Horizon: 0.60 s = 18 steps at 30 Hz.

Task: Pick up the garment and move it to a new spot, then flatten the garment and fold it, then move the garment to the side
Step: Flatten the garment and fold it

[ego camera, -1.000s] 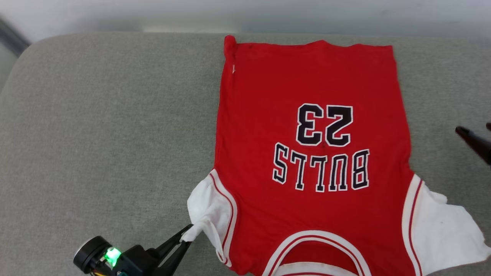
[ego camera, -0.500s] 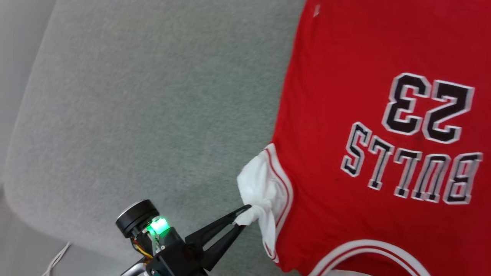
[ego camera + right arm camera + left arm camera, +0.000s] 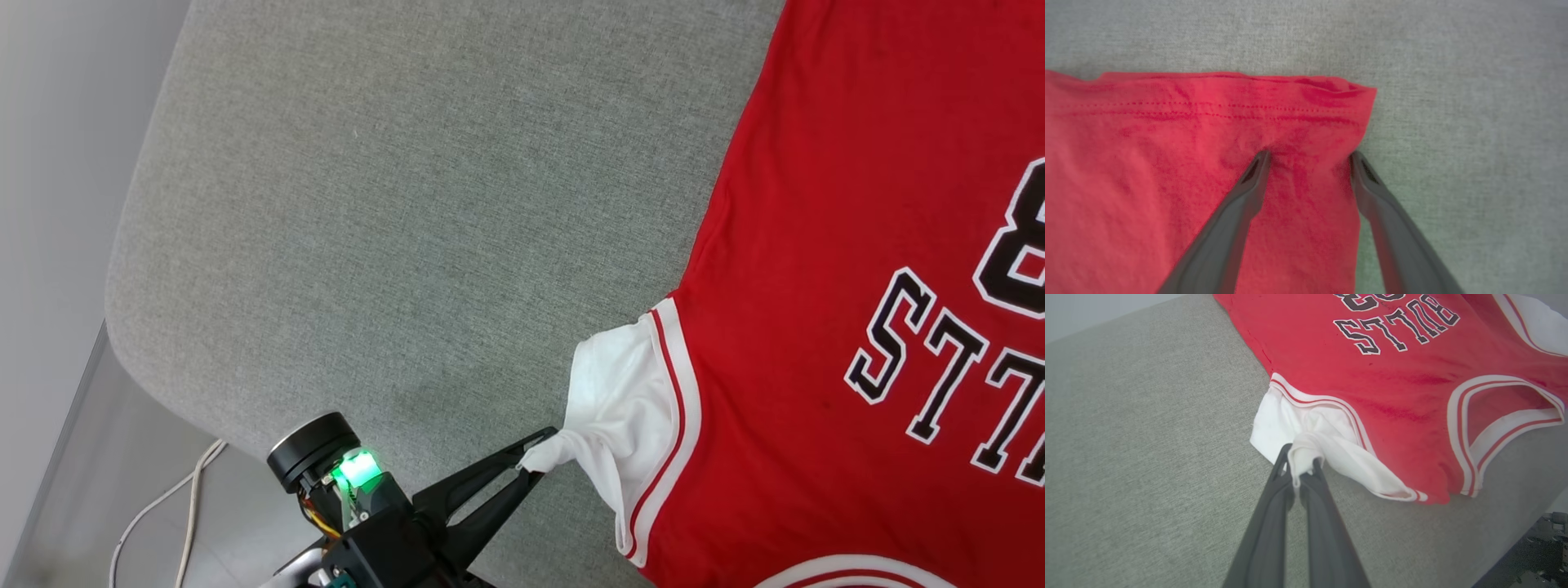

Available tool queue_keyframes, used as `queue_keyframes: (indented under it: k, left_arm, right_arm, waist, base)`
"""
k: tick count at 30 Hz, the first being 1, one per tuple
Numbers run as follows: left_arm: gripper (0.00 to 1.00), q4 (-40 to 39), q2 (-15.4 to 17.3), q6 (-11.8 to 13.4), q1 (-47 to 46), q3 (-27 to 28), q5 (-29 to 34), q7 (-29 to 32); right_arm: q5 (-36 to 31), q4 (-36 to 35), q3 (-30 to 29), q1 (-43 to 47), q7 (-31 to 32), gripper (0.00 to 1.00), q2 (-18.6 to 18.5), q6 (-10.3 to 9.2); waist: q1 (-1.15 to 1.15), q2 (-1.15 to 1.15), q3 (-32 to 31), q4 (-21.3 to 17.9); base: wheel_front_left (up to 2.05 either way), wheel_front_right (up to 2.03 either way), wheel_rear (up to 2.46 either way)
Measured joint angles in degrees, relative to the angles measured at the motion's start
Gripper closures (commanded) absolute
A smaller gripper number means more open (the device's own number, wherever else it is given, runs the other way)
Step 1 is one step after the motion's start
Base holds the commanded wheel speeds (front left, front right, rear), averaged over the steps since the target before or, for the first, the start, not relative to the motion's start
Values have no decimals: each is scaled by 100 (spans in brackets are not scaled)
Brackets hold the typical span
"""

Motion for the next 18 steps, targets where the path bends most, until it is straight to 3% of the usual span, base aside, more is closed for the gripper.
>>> queue_keyframes:
  k: [3, 4, 5, 6, 18]
  left_arm:
    - [100, 71, -38, -7, -38, -18, -1, -53]
    - [100, 98, -44, -10, -54, -20, -2, -58]
    - [100, 119, -49, -11, -66, -20, -4, -62]
    - [100, 136, -55, -12, -79, -20, -8, -81]
    - [100, 543, 19, 113, -75, 205, -200, -256]
  right_arm:
    - [-5, -85, -167, 77, 13, 0, 48, 0]
    - [-3, -124, -246, 109, 18, 5, 88, 0]
    - [-3, -148, -345, 119, 24, 56, 129, 0]
    - [-5, -165, -439, 119, 29, 100, 165, 1]
    - [116, -156, -539, 832, -53, 100, 344, 1]
  waist:
    - [0, 0, 30, 22]
    - [0, 0, 28, 20]
    - [0, 0, 28, 19]
    - [0, 0, 30, 20]
    - [0, 0, -399, -265]
  base:
    - [0, 0, 0]
    - [0, 0, 0]
    - [0, 0, 0]
    - [0, 0, 0]
    - [0, 0, 0]
